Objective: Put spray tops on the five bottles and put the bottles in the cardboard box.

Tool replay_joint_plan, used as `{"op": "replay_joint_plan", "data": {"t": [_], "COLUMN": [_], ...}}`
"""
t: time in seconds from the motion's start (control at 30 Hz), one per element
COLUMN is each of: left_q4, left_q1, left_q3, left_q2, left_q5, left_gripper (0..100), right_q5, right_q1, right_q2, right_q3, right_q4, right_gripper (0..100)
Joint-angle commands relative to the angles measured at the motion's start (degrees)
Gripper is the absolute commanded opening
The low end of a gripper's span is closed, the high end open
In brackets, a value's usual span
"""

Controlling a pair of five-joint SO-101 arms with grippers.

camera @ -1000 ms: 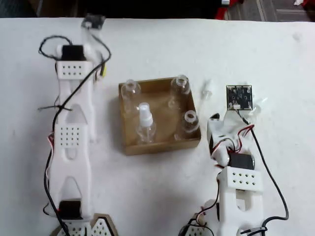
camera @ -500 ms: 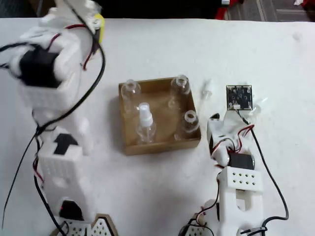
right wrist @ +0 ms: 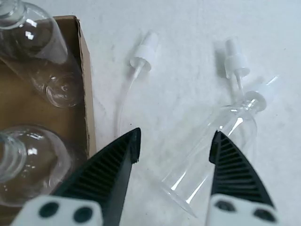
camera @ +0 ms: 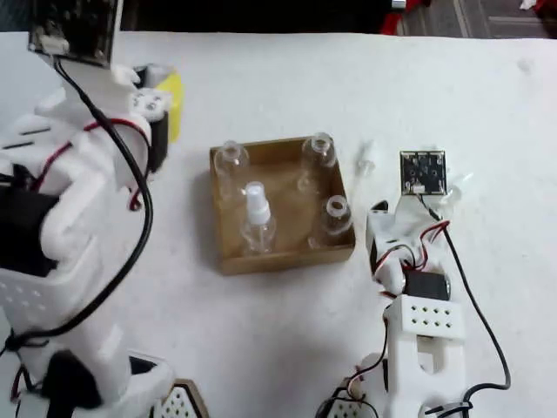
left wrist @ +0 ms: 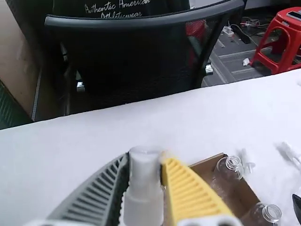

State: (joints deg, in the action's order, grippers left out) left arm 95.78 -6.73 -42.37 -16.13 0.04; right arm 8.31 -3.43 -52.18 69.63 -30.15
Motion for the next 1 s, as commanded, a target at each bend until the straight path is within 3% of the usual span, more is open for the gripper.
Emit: {"op": "replay_joint_plan", "data": {"t": [0.0, 0.2, 0.37, 0.5, 0.83, 0.97], "left_q4": [-13.89, -41.14, -59.08, -74.29, -109.63, -116.75], "left_q1": [-2.68, -2.95, -2.77, -3.21, -1.27, -1.54], "left_q3": [17.14, 37.19, 45.98, 53.89, 85.1, 91.16], "left_q2": [-8.13, -13.49, -14.73, -14.81, -23.34, -26.77], "left_q5": [0.97, 1.93, 10.73, 13.8, 13.54, 9.23], "left_gripper": [2, 2, 2, 2, 2, 2], "right_q5": [0.7, 0.7, 0.7, 0.7, 0.7, 0.7], "right_q1": [0.4, 0.48, 0.48, 0.48, 0.48, 0.48], "right_q2": [-0.57, -0.57, -0.57, -0.57, -0.57, -0.57], "right_q3": [0.18, 0.26, 0.26, 0.26, 0.35, 0.44], "right_q4": [1.36, 1.36, 1.36, 1.36, 2.51, 3.03], "right_gripper": [20.9, 20.9, 20.9, 20.9, 20.9, 20.9]}}
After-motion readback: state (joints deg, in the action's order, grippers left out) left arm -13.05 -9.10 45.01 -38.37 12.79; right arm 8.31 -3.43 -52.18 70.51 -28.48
